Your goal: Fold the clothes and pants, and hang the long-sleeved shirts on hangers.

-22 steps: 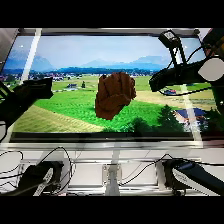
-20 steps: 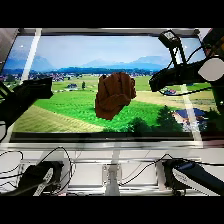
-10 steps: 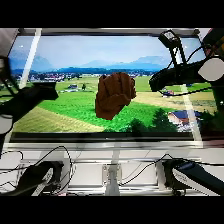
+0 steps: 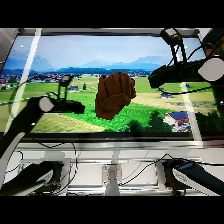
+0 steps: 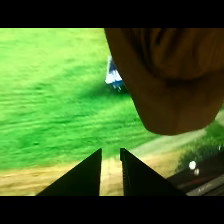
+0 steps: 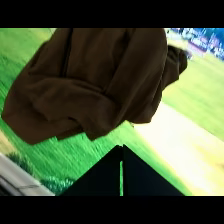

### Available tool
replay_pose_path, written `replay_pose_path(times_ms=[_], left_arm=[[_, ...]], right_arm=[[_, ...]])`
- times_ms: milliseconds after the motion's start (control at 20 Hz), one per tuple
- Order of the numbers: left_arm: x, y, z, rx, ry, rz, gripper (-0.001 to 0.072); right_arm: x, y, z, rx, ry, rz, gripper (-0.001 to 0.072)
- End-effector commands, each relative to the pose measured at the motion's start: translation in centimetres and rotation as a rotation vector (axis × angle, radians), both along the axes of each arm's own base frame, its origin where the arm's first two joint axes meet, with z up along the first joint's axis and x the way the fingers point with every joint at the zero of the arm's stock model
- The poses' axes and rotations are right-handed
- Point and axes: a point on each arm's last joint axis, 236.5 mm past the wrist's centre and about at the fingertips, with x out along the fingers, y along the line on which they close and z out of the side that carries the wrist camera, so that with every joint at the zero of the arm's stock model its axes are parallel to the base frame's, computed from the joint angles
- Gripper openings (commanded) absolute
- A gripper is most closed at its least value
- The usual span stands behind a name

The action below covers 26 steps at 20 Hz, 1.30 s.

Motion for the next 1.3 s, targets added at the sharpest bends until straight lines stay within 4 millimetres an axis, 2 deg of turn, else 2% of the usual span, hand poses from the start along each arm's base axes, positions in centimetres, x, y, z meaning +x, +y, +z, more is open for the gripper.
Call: replay_pose_path(times_ms=[0,50,100,300,400,500,550,700,800,850,1000,1100,1250], left_arm=[[-1.1,-2.1,-3.8,0.039,0.074,-0.085,0.0309],[-1.0,-2.6,-4.4,0.041,0.077,-0.091,0.0496],[-1.0,-3.0,-4.9,0.04,0.082,-0.095,0.0585],[-0.6,-4.8,-5.9,-0.03,0.106,-0.049,0.0584],[0.2,-5.5,-5.8,-0.077,0.095,-0.006,0.0584],[0.8,-6.3,-5.2,-0.131,0.089,0.037,0.0584],[0.8,-6.7,-4.9,-0.163,0.098,0.057,0.0584],[1.2,-7.2,-5.3,-0.194,0.114,0.093,0.0584],[1.1,-7.5,-5.8,-0.211,0.137,0.112,0.058],[1.1,-7.7,-6.0,-0.213,0.142,0.113,0.0554],[0.8,-8.5,-6.7,-0.203,0.14,0.097,0.0537],[0.9,-9.1,-6.8,-0.2,0.123,0.092,0.0538],[1.5,-9.4,-6.6,-0.202,0.083,0.097,0.0537]], right_arm=[[1.4,0.9,1.7,0.062,-0.075,-0.013,0.0011],[1.4,0.9,1.7,0.063,-0.075,-0.012,0.0011],[1.4,0.9,1.7,0.065,-0.075,-0.012,0.0011],[1.4,0.9,0.9,0.053,-0.053,-0.009,0.001],[1.1,1.0,-1.5,0.024,0.028,0.008,0.0022],[1.2,1.1,-3.7,0.007,0.099,0.016,0.0188],[1.4,1.3,-4.6,0.007,0.121,0.017,0.021],[2.2,2.0,-7.8,0.01,0.2,0.019,0.0211],[2.7,2.3,-10.2,0.004,0.255,0.018,0.0275],[2.9,2.4,-11.5,-0.002,0.285,0.017,0.0275],[3.2,2.5,-16.0,-0.039,0.372,0.039,0.0413],[3.3,2.5,-18.7,-0.045,0.441,0.019,0.0443],[3.0,2.4,-22.6,-0.022,0.57,-0.098,0.0444]])
